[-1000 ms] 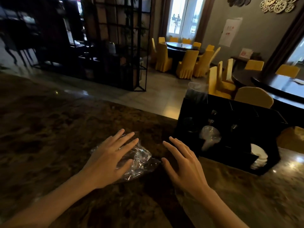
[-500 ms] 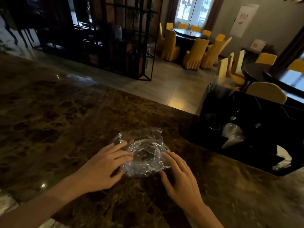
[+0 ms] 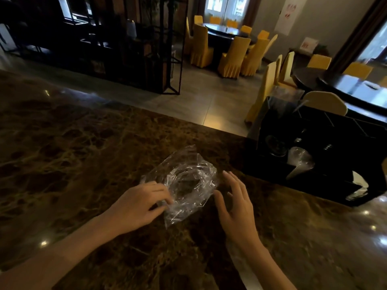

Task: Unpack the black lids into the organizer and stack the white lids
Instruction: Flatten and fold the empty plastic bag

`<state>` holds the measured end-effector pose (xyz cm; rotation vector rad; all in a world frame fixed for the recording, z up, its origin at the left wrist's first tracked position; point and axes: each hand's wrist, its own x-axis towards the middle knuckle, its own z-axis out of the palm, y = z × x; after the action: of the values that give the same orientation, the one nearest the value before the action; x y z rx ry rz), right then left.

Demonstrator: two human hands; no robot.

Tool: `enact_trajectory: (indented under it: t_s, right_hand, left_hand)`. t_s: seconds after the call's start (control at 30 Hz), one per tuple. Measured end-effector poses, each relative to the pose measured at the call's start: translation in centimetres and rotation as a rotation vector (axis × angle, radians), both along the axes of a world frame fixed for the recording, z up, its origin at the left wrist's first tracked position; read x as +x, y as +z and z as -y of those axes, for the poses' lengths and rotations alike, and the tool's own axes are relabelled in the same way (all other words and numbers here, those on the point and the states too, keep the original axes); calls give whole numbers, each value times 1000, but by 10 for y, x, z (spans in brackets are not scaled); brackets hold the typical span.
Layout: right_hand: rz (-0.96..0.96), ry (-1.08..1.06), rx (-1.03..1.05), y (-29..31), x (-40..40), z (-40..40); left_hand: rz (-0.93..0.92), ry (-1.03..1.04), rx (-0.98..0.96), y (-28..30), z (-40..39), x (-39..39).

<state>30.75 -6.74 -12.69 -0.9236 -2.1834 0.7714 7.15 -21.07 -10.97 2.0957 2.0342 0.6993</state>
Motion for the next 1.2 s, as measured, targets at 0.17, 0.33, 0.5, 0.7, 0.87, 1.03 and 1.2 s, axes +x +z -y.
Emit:
enact_trajectory:
  t_s: [0.17, 0.33, 0.5, 0.7, 0.87, 1.03, 1.2]
  right_hand:
    - [-186, -209, -311, -2, -8, 12]
    - [-277, -198, -870, -7, -18, 36]
    - [-336, -159, -993, -4, -29, 49]
    - [-402, -160, -1002, 0, -30, 48]
    - [-415, -185, -1062, -4, -26, 44]
    - [-408, -191, -1019, -8, -16, 33]
    - [-374, -188, -910, -9, 9, 13]
  left_hand:
    - [262, 139, 110, 5, -10, -3]
    - [423, 219, 214, 9, -15, 1]
    - [515, 237, 223, 3, -14, 5]
    - [627, 185, 119, -6, -4, 7]
    - [596, 165, 75, -14, 5, 7]
    - [641, 259, 72, -18, 14, -3]
    - [638, 261, 23, -14, 25, -28]
